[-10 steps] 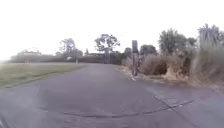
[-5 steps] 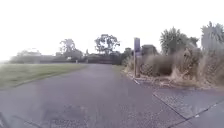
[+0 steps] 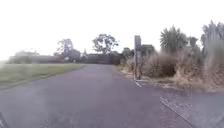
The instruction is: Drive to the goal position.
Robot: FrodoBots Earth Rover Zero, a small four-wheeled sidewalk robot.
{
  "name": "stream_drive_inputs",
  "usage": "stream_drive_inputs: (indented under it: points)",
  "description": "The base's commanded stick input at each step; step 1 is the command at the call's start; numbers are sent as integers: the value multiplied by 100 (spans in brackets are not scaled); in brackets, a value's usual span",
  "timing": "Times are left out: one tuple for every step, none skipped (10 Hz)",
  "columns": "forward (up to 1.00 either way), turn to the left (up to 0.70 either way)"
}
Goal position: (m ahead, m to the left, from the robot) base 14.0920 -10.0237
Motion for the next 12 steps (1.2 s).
stream_drive_inputs:
  points:
    - [70, -14]
    - [70, -11]
    - [70, -5]
    - [70, 0]
    - [70, 0]
    - [70, 0]
    - [70, 0]
    - [70, 0]
    - [70, 0]
    - [70, 0]
    - [70, 0]
    - [70, 0]
